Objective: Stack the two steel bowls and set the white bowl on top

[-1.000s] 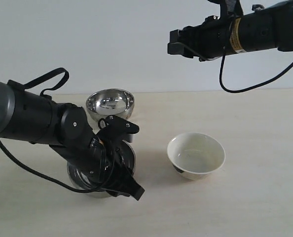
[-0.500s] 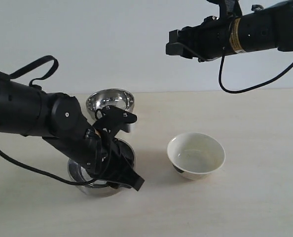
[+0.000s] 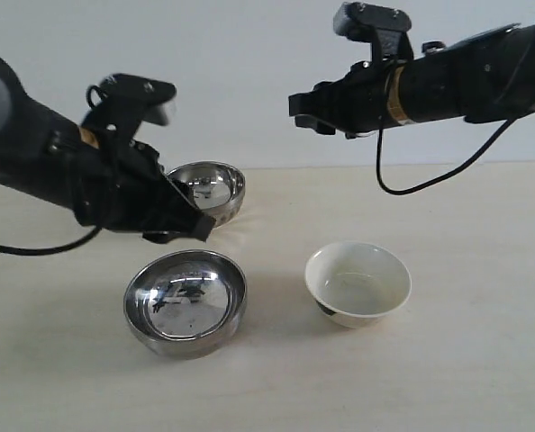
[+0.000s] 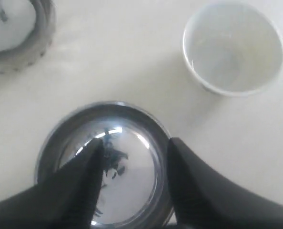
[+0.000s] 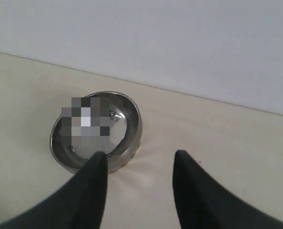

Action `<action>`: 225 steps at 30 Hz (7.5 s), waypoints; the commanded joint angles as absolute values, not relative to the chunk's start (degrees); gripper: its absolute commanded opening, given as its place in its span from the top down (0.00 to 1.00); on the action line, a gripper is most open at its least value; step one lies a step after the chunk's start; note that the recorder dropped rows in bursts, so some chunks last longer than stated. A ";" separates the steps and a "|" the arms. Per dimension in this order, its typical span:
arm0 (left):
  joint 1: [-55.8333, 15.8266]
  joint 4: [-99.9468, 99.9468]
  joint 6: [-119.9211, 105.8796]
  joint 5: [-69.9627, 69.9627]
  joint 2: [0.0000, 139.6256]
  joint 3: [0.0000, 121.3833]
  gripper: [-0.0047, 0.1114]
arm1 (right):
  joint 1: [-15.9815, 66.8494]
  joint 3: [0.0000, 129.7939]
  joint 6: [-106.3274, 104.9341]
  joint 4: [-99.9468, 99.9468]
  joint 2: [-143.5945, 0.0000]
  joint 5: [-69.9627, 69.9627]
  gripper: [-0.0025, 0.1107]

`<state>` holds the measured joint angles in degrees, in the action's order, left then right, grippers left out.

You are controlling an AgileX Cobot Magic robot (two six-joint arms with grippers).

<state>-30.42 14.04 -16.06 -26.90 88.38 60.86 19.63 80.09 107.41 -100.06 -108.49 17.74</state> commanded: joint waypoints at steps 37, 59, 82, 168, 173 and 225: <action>-29.77 9.99 -15.23 -29.99 80.89 60.68 0.61 | 23.94 81.94 23.79 -27.26 -105.75 -3.83 0.63; -29.77 9.99 -15.23 -29.99 80.89 60.68 0.61 | 25.35 109.17 -2.27 5.31 -115.71 -37.65 0.63; -29.77 9.99 -15.34 -26.75 80.89 60.68 0.61 | 28.52 126.10 -4.85 14.86 -137.61 -39.07 0.63; -29.54 4.16 -15.17 -32.18 83.47 60.55 0.61 | 28.52 125.98 -7.95 16.15 -135.67 -42.78 0.98; -25.07 4.00 -13.43 -32.19 83.47 60.55 0.61 | 27.97 125.98 -8.09 16.15 -133.86 -47.37 0.98; -19.73 4.00 -11.79 -30.43 83.47 60.55 0.61 | 27.99 113.98 -10.05 23.39 -117.96 -60.25 0.98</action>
